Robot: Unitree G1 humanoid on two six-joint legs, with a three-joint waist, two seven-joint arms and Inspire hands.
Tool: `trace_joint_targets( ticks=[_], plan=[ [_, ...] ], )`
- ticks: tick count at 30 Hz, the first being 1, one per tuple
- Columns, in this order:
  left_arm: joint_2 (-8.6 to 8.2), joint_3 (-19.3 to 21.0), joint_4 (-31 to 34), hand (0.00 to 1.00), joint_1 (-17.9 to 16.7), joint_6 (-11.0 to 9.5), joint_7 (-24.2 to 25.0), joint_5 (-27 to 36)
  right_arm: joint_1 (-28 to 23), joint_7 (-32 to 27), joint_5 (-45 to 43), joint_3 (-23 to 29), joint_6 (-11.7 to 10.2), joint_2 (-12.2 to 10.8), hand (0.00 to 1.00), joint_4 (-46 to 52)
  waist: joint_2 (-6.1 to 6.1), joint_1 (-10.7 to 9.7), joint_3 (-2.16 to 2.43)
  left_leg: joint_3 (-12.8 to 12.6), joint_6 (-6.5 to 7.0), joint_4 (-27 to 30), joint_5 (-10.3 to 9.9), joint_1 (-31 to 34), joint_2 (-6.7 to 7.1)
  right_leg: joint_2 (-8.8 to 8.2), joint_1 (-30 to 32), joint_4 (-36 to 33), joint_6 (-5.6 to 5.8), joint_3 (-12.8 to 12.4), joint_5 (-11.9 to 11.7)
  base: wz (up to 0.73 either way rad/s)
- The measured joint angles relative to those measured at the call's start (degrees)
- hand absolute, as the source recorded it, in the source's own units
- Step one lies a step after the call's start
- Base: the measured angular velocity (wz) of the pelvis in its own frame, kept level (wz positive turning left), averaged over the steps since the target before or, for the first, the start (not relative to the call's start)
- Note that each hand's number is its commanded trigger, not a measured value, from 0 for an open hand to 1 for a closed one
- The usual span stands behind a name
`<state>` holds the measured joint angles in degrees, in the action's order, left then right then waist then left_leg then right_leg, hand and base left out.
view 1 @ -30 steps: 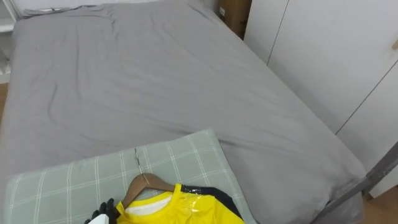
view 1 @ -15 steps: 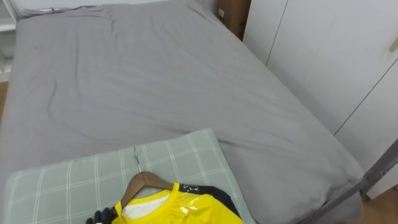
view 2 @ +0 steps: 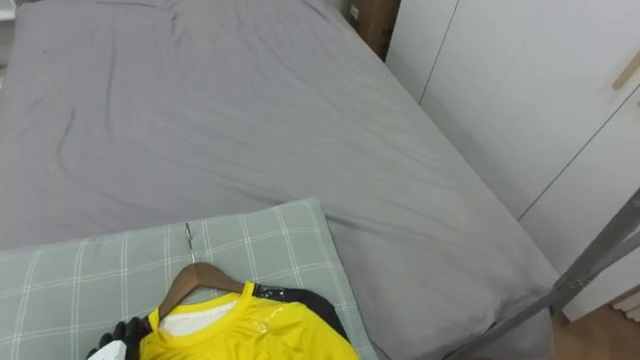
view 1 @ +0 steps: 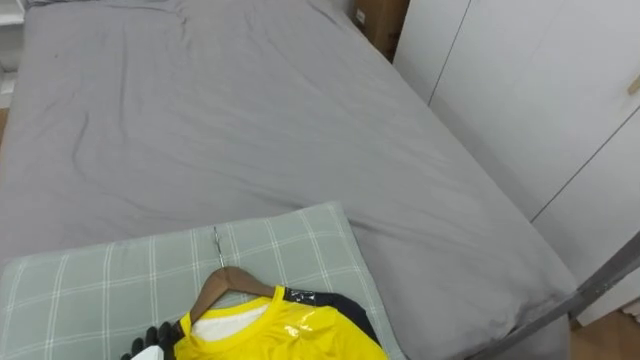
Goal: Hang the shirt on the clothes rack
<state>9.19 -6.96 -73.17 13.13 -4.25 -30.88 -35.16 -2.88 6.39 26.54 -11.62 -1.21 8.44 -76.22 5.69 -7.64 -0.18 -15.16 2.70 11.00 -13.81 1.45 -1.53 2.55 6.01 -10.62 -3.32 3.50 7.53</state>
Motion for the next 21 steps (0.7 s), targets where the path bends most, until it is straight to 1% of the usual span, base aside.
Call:
trace_joint_targets(
  ticks=[4, 7, 8, 9, 10, 11, 12, 13, 14, 15, 18, 20, 21],
  plan=[
    [0.32, -0.02, 0.03, 0.00, 0.39, 0.11, 0.06, 0.11, 0.42, 0.04, -0.03, -1.29, -0.03, 0.07, 0.00, -0.11, 0.22, -0.09, -0.03, -0.01, 0.00, 0.37, 0.00, 0.50, -0.07, 0.01, 0.37, -0.11, -0.05, 0.01, -0.18, 0.00],
    [0.67, -0.41, -0.25, 0.00, 2.06, -0.02, -0.38, 2.41, 1.96, 0.05, -0.03, -2.65, -0.11, 0.22, 0.00, -0.44, 0.45, -0.64, -0.10, 0.01, 0.25, 1.31, 0.35, 3.21, -0.16, -0.09, 2.69, -0.45, -0.18, 0.10, -0.92, 0.00],
    [0.99, -1.16, -1.22, 0.05, 2.99, -0.18, -0.76, 3.85, 2.46, 0.07, -0.08, -2.93, -0.15, 0.23, 0.00, -0.51, 0.58, -0.84, -0.24, 0.07, 0.26, 1.98, 0.36, 4.15, -0.29, -0.09, 3.30, -0.44, -0.24, 0.22, -1.20, 0.00],
    [1.13, -1.24, -1.41, 0.11, 3.37, -0.28, -0.86, 4.43, 2.71, 0.07, -0.05, -3.04, -0.12, 0.23, 0.00, -0.56, 0.59, -1.09, -0.28, 0.08, 0.26, 2.23, 0.36, 4.49, -0.35, -0.08, 3.51, -0.44, -0.29, 0.27, -1.32, 0.00],
    [1.27, -1.27, -2.28, 0.34, 4.28, -0.29, -0.93, 5.57, 3.18, 0.05, -0.05, -3.39, -0.11, 0.22, 0.00, -0.57, 0.58, -1.56, -0.31, 0.15, 0.26, 2.74, 0.35, 5.27, -0.46, -0.07, 4.00, -0.42, -0.34, 0.46, -1.62, 0.00],
    [1.28, -1.24, -2.69, 0.51, 4.88, -0.20, -0.92, 6.06, 3.46, 0.05, -0.06, -3.46, -0.08, 0.22, 0.00, -0.57, 0.55, -1.60, -0.40, 0.13, 0.26, 2.74, 0.35, 5.48, -0.50, -0.05, 4.16, -0.36, -0.36, 0.47, -1.76, 0.00],
    [1.29, -1.20, -3.48, 0.70, 5.95, 0.05, -0.89, 6.59, 3.96, 0.01, -0.08, -3.45, -0.01, 0.22, 0.00, -0.65, 0.41, -1.66, -0.67, 0.06, 0.27, 2.79, 0.35, 5.97, -0.64, 0.03, 4.43, -0.15, -0.46, 0.53, -2.13, -0.04],
    [1.34, -1.14, -4.12, 0.70, 6.80, 0.13, -0.90, 7.10, 4.21, -0.02, -0.06, -3.43, -0.01, 0.28, 0.00, -0.64, 0.32, -1.70, -0.91, -0.04, 0.34, 2.75, 0.47, 6.18, -0.67, 0.04, 4.64, -0.12, -0.54, 0.61, -2.32, 0.00],
    [1.49, -1.00, -4.34, 0.88, 7.53, 0.19, -1.00, 7.55, 4.17, -0.05, -0.04, -3.37, -0.01, 0.31, 0.00, -0.63, 0.29, -1.74, -0.98, -0.11, 0.30, 2.73, 0.63, 6.56, -0.67, 0.01, 5.08, -0.15, -0.62, 0.68, -2.42, 0.00],
    [1.71, -0.98, -4.33, 0.99, 7.83, 0.20, -1.09, 7.62, 4.17, -0.09, -0.06, -3.36, 0.01, 0.32, 0.00, -0.63, 0.30, -1.76, -0.98, -0.13, 0.31, 2.75, 0.76, 6.88, -0.67, 0.00, 5.37, -0.17, -0.68, 0.61, -2.50, 0.00],
    [3.15, -0.46, -4.28, 1.00, 9.89, 0.28, -1.80, 8.91, 4.52, -0.42, -0.06, -3.37, 0.05, 0.34, 0.00, -0.43, 0.27, -1.72, -1.01, -0.51, 0.17, 2.71, 1.46, 8.52, -0.69, 0.03, 7.20, -0.17, -0.93, 0.12, -3.10, -0.06],
    [4.42, 0.52, -4.01, 1.00, 11.44, 0.44, -2.42, 10.92, 4.67, -0.72, -0.08, -3.31, 0.05, 0.36, 0.00, -0.16, 0.09, -1.88, -1.07, -0.64, 0.20, 2.61, 1.86, 9.51, -0.68, 0.07, 8.35, -0.13, -1.06, -0.08, -3.42, -0.04],
    [4.61, 0.68, -3.98, 1.00, 11.73, 0.56, -2.50, 11.01, 4.68, -0.77, -0.09, -3.30, 0.06, 0.36, 0.00, -0.15, 0.03, -1.89, -1.03, -0.65, 0.19, 2.58, 1.92, 9.78, -0.67, 0.07, 8.59, -0.14, -1.08, -0.12, -3.45, 0.00]
  ],
)
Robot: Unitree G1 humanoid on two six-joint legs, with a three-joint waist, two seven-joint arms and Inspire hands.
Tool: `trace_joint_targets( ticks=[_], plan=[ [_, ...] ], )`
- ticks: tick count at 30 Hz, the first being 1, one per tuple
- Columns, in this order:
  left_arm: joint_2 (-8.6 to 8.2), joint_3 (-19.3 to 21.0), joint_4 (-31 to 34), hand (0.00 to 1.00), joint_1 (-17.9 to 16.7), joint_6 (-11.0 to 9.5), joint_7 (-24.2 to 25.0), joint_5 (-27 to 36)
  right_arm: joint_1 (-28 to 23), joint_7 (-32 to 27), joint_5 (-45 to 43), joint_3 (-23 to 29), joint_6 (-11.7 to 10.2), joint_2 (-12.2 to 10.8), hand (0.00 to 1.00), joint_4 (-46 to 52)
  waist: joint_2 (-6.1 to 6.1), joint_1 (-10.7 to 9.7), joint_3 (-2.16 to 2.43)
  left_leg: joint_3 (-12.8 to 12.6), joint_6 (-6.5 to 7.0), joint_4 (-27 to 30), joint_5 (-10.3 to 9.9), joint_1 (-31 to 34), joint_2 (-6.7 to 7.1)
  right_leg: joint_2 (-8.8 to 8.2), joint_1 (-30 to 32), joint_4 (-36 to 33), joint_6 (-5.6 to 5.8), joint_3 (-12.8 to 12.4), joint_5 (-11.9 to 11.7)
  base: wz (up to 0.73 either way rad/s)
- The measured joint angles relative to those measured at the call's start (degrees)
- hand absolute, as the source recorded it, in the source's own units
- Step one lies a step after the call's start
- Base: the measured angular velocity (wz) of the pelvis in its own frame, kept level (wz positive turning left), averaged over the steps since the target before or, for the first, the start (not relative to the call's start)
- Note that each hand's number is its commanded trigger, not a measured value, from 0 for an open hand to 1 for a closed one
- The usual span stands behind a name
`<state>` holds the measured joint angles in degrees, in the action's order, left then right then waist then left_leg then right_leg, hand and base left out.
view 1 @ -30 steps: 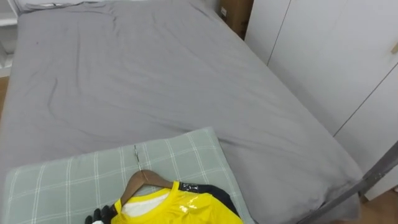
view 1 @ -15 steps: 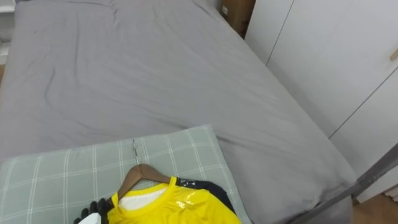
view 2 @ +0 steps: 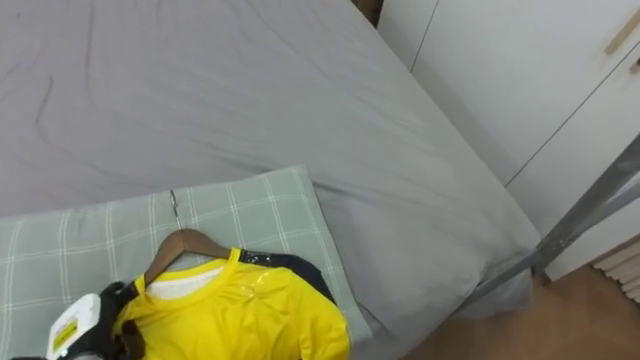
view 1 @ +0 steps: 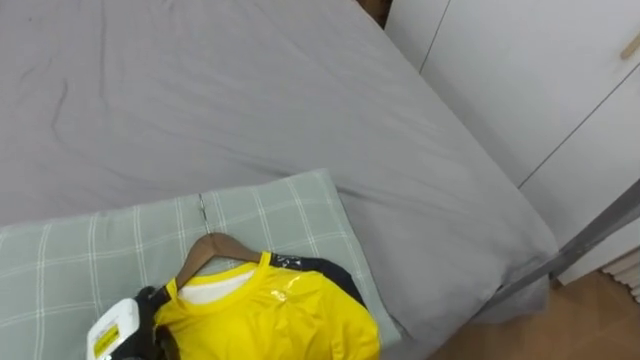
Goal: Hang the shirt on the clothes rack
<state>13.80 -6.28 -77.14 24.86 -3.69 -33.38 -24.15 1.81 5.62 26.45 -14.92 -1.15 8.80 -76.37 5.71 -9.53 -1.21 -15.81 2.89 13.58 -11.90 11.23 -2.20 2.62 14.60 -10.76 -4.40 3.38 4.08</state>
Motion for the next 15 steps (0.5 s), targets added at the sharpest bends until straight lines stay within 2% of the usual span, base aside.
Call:
trace_joint_targets(
  ticks=[10, 15],
  plan=[
    [0.26, -0.13, 0.20, 1.00, 0.50, 1.24, -1.96, 4.76, 1.83, 0.61, -0.02, 0.53, -0.02, -0.06, 0.00, -0.55, -0.79, -1.85, -0.28, -0.05, -0.01, 0.01, 0.20, 0.17, 0.04, 0.00, 0.70, 0.03, -0.01, -0.08, -0.07, 0.00],
    [0.11, -0.13, 0.16, 1.00, 0.49, 1.27, -1.94, 6.66, 2.29, 0.53, -0.34, 0.88, -0.01, -0.03, 0.00, -0.56, -1.59, -2.43, -0.81, -0.08, -0.01, 0.02, 0.20, 0.15, 0.05, -0.02, 0.71, -0.08, -0.01, -0.11, -0.08, 0.00]
  ],
)
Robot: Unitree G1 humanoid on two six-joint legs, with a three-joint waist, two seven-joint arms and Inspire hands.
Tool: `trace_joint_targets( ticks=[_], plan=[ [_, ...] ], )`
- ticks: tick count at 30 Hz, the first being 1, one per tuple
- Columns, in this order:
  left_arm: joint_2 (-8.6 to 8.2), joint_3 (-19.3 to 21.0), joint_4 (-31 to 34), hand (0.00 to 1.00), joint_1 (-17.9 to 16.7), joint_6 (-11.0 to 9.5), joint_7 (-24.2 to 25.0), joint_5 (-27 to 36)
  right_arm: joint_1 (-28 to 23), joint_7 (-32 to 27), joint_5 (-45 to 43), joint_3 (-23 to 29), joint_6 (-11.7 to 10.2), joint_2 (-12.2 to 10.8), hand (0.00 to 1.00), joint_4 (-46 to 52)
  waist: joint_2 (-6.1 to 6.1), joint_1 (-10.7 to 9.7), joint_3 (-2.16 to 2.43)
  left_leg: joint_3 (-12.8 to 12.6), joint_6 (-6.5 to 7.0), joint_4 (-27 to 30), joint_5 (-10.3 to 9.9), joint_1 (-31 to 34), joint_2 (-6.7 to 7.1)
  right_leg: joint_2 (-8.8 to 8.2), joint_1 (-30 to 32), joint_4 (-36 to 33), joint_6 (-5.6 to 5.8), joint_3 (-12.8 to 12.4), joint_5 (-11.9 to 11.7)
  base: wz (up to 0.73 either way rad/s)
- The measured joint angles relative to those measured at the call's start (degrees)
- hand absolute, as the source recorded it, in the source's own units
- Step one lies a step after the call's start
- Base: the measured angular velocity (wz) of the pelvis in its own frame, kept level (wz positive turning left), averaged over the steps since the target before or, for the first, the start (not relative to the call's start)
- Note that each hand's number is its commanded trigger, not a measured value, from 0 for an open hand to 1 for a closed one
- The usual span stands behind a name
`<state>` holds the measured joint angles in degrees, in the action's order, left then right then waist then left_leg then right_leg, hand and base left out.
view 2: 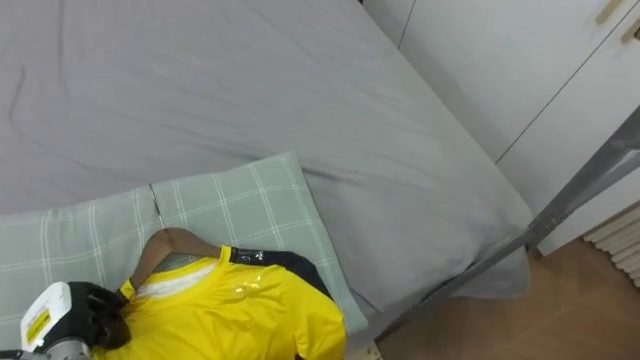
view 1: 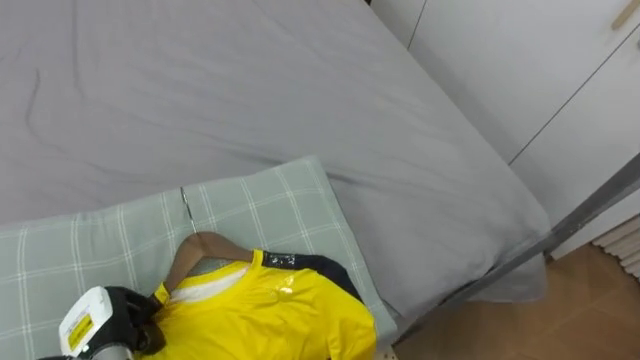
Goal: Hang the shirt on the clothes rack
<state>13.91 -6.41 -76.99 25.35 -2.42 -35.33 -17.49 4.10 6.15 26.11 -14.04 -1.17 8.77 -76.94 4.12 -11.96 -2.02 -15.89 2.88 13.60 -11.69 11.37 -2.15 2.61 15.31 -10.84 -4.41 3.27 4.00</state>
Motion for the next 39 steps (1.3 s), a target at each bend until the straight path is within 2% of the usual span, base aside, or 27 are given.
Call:
trace_joint_targets(
  ticks=[2, 6, 12, 18, 20, 22, 33, 37, 39],
  plan=[
    [-0.04, 0.02, -0.13, 1.00, -0.02, 0.00, 0.00, 0.02, 0.02, -0.07, -0.70, 0.57, 0.01, 0.11, 0.00, -0.01, -0.53, -0.18, -0.16, -0.18, 0.00, -0.04, 0.00, 0.04, -0.01, 0.01, 0.18, -0.16, 0.00, -0.15, 0.00, -0.02],
    [-0.20, 0.74, -0.24, 1.00, -0.17, 0.35, -0.03, 0.81, 0.91, -0.01, -1.72, 1.25, -0.01, 0.13, 0.00, -0.94, -1.01, -0.16, -0.08, -1.13, 0.00, -0.23, 0.00, 0.10, -0.10, 0.17, 1.01, -0.87, 0.00, -0.83, 0.00, -0.12],
    [-0.35, 0.70, -0.55, 1.00, -0.17, 0.55, 0.00, 1.79, 1.27, 0.19, -1.78, 1.24, -0.02, 0.15, 0.00, -1.10, -1.31, -0.17, -0.05, -1.57, 0.00, -0.23, 0.00, 0.15, -0.10, 0.22, 1.27, -0.98, 0.00, -1.43, 0.00, -0.04],
    [-0.58, 0.60, -0.81, 1.00, -0.50, 1.14, 0.26, 2.47, 1.45, 0.47, -2.18, 1.28, -0.06, 0.47, 0.00, -1.17, -2.19, -0.31, -0.08, -1.59, -0.01, -0.54, 0.01, -1.39, -0.11, 0.28, -0.20, -0.76, 0.00, -1.46, 0.01, 0.00],
    [-0.99, 0.67, -0.69, 1.00, -1.08, 1.15, 0.64, 3.60, 1.38, 0.61, -3.40, 1.95, -0.07, 0.89, 0.00, -1.16, -3.12, -0.38, 0.20, -1.57, -0.02, -0.94, 0.02, -2.06, -0.03, 0.30, -0.70, -0.65, 0.04, -1.48, 0.04, 0.00],
    [-1.29, 0.67, -0.59, 1.00, -1.18, 1.14, 0.63, 3.93, 1.34, 0.54, -4.04, 2.19, -0.07, 1.18, 0.00, -1.03, -3.58, -0.39, 0.26, -1.59, -0.02, -0.92, 0.02, -2.16, 0.03, 0.26, -0.80, -0.66, 0.09, -1.49, 0.08, 0.00],
    [-1.88, 0.49, 3.75, 1.00, -3.57, 0.55, -0.34, 6.03, -0.17, -1.76, -3.69, 2.48, -0.77, 1.13, 0.00, -0.48, -4.12, -0.35, 0.65, -0.71, -0.06, -0.98, 0.06, -4.63, 0.32, -0.09, -3.75, -0.47, 0.26, -0.57, 0.63, 0.05],
    [-2.19, -0.82, 8.39, 1.00, -7.61, -0.17, -0.22, 6.70, -1.52, -1.82, -2.59, 2.50, -1.75, 1.38, 0.00, -0.46, -4.99, -0.32, 1.24, -0.38, -0.05, -1.77, 0.04, -7.67, 0.56, -0.34, -7.12, 0.42, 0.62, 0.21, 1.07, 0.13],
    [-2.40, -1.43, 9.59, 1.00, -8.59, -0.39, -0.13, 6.68, -1.68, -1.81, -2.60, 2.52, -2.43, 1.60, 0.00, -0.57, -5.38, -0.27, 1.33, -0.13, -0.05, -2.08, 0.04, -8.30, 0.70, -0.43, -7.71, 0.43, 0.71, 0.27, 1.15, 0.07]
  ],
)
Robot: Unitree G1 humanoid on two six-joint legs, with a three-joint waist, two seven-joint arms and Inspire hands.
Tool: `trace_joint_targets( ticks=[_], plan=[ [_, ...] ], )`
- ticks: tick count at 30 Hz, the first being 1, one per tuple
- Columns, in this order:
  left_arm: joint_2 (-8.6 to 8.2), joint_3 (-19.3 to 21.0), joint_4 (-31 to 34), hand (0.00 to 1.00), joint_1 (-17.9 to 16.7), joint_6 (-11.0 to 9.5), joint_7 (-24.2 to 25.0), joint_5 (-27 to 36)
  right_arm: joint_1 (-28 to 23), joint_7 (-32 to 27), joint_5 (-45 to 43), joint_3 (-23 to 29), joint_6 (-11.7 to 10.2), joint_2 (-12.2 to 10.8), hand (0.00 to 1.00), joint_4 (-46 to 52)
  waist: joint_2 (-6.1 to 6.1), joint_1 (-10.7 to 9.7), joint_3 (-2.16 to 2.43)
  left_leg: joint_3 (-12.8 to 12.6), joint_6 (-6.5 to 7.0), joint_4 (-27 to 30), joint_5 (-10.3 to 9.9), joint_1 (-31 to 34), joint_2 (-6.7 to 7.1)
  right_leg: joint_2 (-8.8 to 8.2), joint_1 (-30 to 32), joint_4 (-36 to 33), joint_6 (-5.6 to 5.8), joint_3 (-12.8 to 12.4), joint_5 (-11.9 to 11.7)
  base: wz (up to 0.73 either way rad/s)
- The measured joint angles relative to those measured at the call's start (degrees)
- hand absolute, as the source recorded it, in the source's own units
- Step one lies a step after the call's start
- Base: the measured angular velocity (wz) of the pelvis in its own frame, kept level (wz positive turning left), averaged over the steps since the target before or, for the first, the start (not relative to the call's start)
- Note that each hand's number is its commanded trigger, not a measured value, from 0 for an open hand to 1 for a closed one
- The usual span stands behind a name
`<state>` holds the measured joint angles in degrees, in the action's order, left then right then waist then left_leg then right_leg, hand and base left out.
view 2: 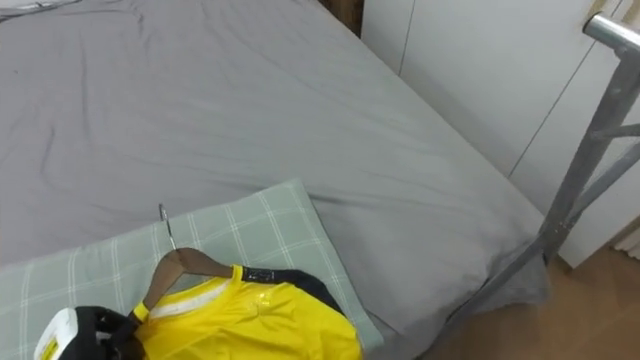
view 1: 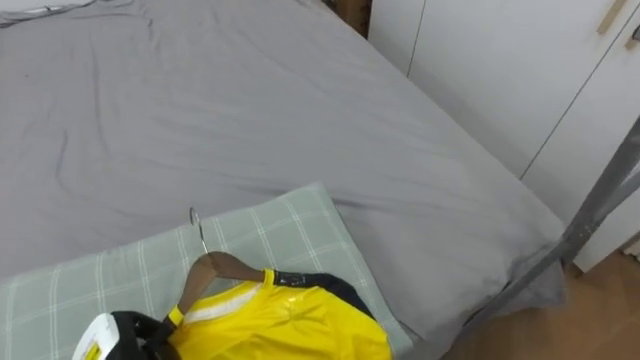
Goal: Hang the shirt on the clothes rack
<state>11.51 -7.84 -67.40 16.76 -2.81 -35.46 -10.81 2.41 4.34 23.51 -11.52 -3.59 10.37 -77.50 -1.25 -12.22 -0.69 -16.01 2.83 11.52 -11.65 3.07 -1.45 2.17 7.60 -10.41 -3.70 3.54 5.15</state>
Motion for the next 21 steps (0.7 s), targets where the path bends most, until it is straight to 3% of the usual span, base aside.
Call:
trace_joint_targets(
  ticks=[5, 11, 21],
  plan=[
    [-0.02, 0.03, 5.29, 1.00, -4.29, -1.53, 0.34, -1.22, -1.95, 0.01, 0.39, 3.39, -0.52, -0.25, 0.00, -0.36, -0.69, 0.19, 0.12, 1.63, 0.00, -0.83, -0.01, -2.83, 0.20, -0.19, -3.36, 0.78, -0.04, 1.50, 0.53, 0.14],
    [-0.03, -0.13, 12.42, 1.00, -8.93, -1.55, 0.68, -2.79, -2.68, 0.20, 0.47, 4.59, -0.54, -0.26, 0.00, -0.32, -0.89, 0.10, 0.32, 3.16, -0.03, -0.93, -0.02, -4.01, 0.36, -0.37, -5.18, 0.89, -0.14, 3.15, 1.26, 0.14],
    [0.00, -1.52, 21.56, 1.00, -12.30, -2.03, 0.69, -5.06, -3.15, 0.82, 0.81, 6.02, -0.54, -0.29, 0.00, 0.16, -0.58, 0.61, 0.21, 5.75, -0.03, -1.10, -0.01, -4.98, 0.95, -1.00, -7.17, 1.66, 0.17, 5.35, 1.98, 0.14]
  ],
)
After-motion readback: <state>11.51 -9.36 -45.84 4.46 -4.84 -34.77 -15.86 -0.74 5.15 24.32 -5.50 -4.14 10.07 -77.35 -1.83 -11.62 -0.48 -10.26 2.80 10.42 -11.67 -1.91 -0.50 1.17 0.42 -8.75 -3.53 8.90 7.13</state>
